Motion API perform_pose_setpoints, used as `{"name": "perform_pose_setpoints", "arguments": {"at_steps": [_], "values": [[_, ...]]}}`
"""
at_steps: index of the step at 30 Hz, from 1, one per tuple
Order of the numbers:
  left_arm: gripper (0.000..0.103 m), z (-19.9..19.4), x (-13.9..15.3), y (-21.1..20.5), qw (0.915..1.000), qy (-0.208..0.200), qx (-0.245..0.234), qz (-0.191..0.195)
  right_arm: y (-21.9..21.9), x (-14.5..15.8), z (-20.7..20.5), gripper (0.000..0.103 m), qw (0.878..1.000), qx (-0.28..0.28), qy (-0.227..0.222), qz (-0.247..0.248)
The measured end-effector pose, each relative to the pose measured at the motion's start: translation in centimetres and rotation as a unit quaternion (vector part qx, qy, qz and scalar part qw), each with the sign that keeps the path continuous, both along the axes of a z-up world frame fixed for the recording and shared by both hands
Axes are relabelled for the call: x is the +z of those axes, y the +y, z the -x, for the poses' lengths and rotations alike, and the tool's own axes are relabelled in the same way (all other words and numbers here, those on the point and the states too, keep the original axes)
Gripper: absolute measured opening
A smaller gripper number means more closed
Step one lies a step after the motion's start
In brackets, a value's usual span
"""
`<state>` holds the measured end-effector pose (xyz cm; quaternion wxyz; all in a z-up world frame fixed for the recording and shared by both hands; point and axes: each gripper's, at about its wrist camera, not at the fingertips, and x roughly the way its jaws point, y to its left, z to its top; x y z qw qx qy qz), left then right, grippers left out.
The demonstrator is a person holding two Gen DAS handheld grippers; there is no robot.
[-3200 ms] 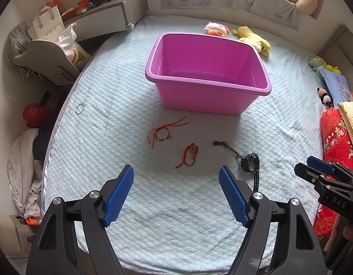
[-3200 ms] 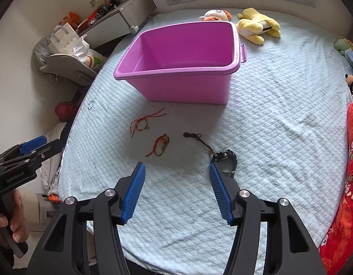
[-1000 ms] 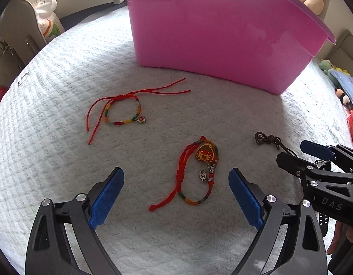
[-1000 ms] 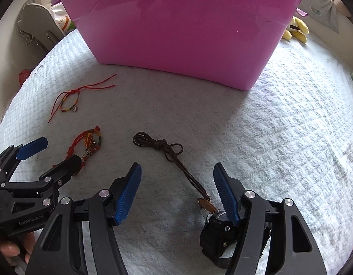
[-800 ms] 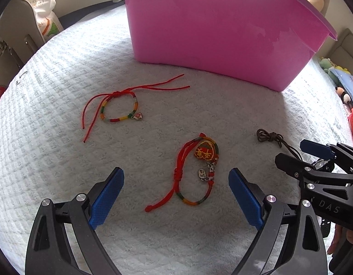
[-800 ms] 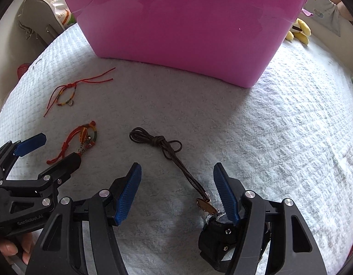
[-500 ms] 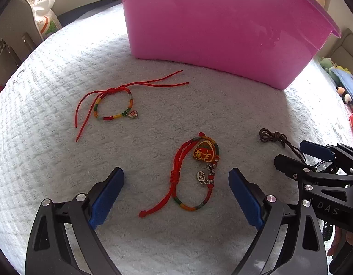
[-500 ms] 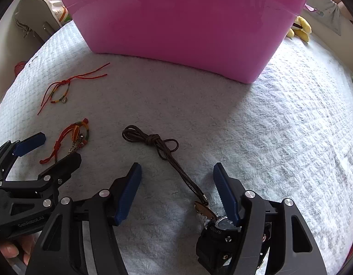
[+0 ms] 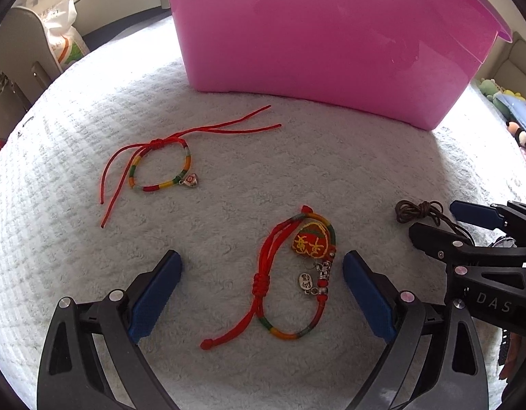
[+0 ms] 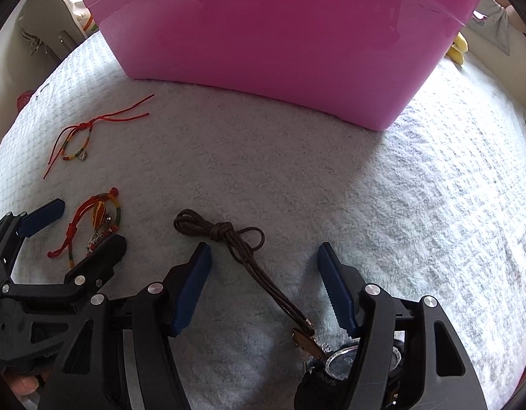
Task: Organize jewelry
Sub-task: 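Close the left tool on the red charm bracelet while the right tool grasps the brown leather cord, then lift the red bracelet and brown cord with both tools and carry them over the tub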
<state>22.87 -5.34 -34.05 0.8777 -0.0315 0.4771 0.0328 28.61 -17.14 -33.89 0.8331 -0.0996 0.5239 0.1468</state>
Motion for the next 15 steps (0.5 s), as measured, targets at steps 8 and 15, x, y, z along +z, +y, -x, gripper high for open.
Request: {"name": "perform_pose_setpoints", "arguments": {"at_steps": [8,15], "values": [[0.050,-0.1,0.9,0.6,0.9999,-0.002,-0.013,-0.009,0.3,0.1,0.2,0.040,1.000,0.012,-0.003,-0.012],[0.012,0.1,2.0,1.8,0.9998,0.007,-0.020,-0.004,1.4,1.6,1.1,0.005,1.000,0.021,-0.010,-0.019]]}}
